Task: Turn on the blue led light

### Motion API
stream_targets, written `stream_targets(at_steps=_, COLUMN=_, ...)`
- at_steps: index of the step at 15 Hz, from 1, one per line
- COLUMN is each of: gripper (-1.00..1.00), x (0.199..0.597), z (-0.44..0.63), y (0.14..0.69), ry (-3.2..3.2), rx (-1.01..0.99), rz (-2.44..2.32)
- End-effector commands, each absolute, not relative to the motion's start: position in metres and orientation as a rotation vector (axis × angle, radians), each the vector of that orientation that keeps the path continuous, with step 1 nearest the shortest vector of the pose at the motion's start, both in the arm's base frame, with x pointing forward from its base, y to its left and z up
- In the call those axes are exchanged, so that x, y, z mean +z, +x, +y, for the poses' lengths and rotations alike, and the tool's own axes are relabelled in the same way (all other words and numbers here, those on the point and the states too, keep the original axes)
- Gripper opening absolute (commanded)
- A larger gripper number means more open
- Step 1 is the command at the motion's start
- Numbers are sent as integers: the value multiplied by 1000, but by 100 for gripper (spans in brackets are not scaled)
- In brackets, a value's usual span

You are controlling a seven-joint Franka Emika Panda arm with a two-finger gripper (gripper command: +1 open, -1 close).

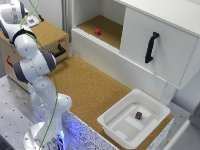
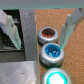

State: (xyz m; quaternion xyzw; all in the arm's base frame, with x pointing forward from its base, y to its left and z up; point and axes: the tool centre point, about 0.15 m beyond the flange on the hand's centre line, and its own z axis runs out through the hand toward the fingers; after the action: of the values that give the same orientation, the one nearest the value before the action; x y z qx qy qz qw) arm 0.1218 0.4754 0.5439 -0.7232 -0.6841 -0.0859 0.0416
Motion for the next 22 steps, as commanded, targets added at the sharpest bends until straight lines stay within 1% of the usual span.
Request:
stream_targets(at_steps=1, gripper=-100, x=543, z=534, y=132, ry=-2139, rx=-35, rz=-2151)
stream_targets(at_steps=4, gripper=-100, x=532, z=555, y=135, ry=-2089, rx=-35, rz=-2168)
stream_targets(at_steps=9, gripper=-100, x=496, z=556, y=152, ry=-2187, rx=-43, rz=-2134)
stream_targets(at_steps=13, gripper=-100, x=478, z=552, y=166, ry=-2270, rx=-126, rz=-2124)
stream_targets(at_steps=20, gripper=-100, x=425, z=547, y=154, ry=-2270, rx=65, rz=-2185)
stream_targets(at_steps=21, gripper=-100, x=431, z=546, y=159, ry=-2284, rx=24, rz=-2145)
stream_targets(at_steps=22, gripper=-100, x=450, z=544, y=163, ry=-2281, rx=-55, rz=-2100)
